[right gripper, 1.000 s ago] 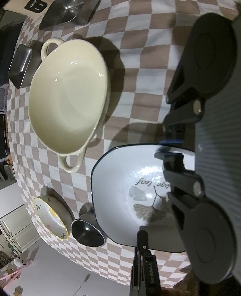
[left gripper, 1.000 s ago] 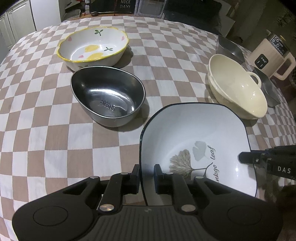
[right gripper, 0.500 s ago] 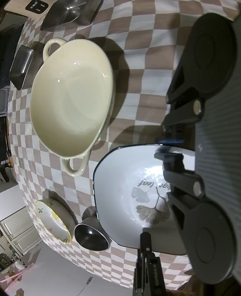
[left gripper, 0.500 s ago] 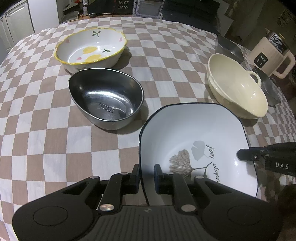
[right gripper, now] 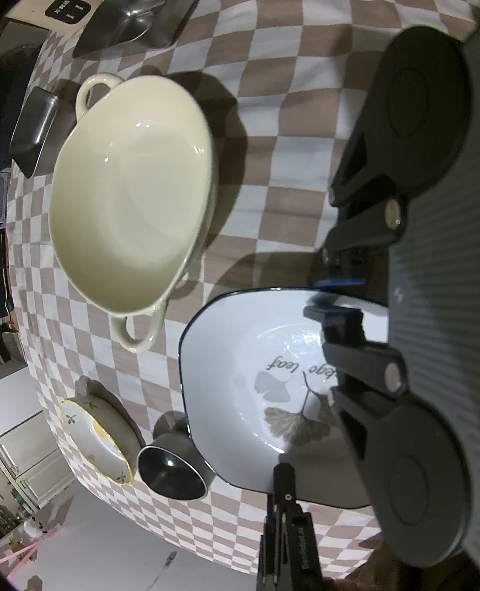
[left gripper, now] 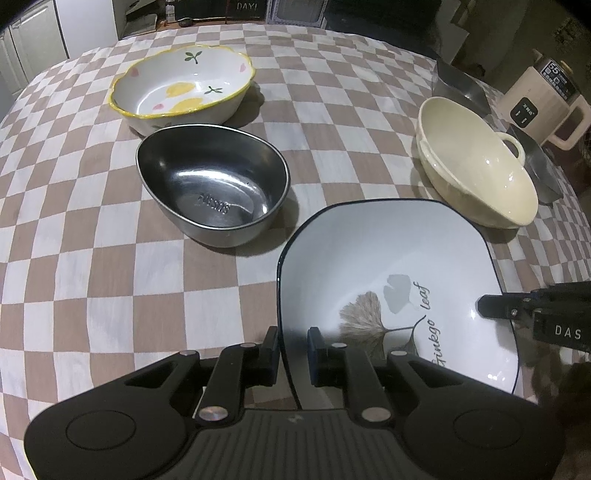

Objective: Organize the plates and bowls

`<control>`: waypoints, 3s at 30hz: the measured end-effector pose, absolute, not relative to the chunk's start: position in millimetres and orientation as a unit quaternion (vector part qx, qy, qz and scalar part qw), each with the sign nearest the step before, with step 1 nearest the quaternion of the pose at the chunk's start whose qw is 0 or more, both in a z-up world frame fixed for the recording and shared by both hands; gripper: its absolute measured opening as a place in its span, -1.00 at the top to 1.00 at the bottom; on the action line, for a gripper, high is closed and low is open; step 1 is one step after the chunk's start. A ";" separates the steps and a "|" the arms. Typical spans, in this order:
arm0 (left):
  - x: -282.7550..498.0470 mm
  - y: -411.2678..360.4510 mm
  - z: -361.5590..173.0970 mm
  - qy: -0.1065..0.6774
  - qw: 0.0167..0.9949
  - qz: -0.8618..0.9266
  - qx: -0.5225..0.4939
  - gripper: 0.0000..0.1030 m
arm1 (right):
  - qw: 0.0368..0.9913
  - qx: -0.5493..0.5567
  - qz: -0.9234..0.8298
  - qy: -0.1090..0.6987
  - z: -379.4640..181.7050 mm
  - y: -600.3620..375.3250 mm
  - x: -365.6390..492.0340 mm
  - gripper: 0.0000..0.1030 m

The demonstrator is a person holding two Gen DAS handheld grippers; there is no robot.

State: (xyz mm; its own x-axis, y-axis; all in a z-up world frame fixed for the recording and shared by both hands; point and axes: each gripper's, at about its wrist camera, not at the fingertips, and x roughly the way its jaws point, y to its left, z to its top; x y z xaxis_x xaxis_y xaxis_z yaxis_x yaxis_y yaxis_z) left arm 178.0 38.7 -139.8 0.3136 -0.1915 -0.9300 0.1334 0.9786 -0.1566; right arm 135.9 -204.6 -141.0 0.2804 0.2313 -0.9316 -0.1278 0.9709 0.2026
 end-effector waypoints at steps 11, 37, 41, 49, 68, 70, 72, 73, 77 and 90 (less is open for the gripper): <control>163.5 42.0 -132.9 0.580 0.807 -0.102 -0.034 0.09 | 0.796 0.028 0.140 0.588 -136.7 -197.4 127.2 0.23; 157.0 12.0 -82.8 0.491 0.863 -0.107 -0.051 -1.00 | 0.879 0.041 0.136 0.456 -75.5 -240.2 115.0 -0.99; 171.4 5.4 -81.9 0.476 0.870 -0.106 -0.066 -1.00 | 0.891 0.053 0.116 0.436 -70.0 -258.6 125.8 -0.99; 200.4 -13.7 -86.9 0.453 0.870 -0.138 -0.133 -0.85 | 0.914 0.090 0.053 0.391 -68.3 -303.7 167.7 -0.99; 258.1 -32.8 -127.2 0.498 0.838 -0.146 -0.168 0.27 | 0.893 0.158 -0.021 0.420 -126.0 -372.9 245.5 0.37; 260.7 -31.7 -129.5 0.500 0.834 -0.148 -0.179 0.34 | 0.896 0.157 -0.017 0.415 -126.9 -371.0 249.2 0.60; 262.8 -31.5 -130.5 0.501 0.832 -0.150 -0.184 0.42 | 0.897 0.157 -0.010 0.414 -125.1 -369.5 249.7 0.68; 264.0 -32.0 -131.1 0.501 0.832 -0.151 -0.186 0.43 | 0.897 0.153 -0.010 0.415 -124.0 -368.6 249.2 0.70; 270.0 -32.7 -132.4 0.501 0.829 -0.154 -0.197 0.45 | 0.896 0.132 -0.009 0.424 -121.7 -366.2 244.0 0.79; 278.4 -39.3 -135.1 0.509 0.822 -0.157 -0.202 0.45 | 0.878 0.140 0.001 0.458 -112.5 -377.8 211.3 0.74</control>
